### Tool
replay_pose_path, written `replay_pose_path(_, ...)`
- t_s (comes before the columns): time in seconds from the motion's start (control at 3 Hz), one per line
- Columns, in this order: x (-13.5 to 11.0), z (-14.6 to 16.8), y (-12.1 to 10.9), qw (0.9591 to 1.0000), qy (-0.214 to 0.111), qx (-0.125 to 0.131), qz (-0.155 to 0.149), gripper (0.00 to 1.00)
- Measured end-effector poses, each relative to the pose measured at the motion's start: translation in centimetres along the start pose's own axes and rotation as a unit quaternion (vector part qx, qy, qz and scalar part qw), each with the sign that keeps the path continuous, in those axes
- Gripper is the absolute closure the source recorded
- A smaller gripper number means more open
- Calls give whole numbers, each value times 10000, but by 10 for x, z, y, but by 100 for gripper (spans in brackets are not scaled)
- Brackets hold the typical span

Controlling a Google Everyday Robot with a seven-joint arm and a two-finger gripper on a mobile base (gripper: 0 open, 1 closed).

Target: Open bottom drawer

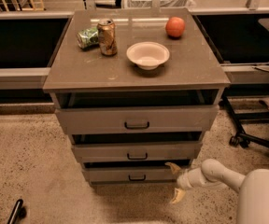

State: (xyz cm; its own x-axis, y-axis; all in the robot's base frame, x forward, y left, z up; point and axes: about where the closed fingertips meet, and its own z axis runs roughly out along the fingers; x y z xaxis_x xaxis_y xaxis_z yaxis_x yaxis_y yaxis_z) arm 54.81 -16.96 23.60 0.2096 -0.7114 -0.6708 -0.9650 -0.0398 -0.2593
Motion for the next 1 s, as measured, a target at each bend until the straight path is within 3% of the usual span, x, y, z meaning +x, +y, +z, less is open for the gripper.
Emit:
replay_pose_path(0.33, 16, 10, -3, 9981, 602, 141, -72, 0)
replay_pose_path(0.67, 34, 15, -9, 9962, 854, 194, 7, 0)
replay_pose_path(1.0, 49, 17, -14, 9968, 750, 237, 169, 0)
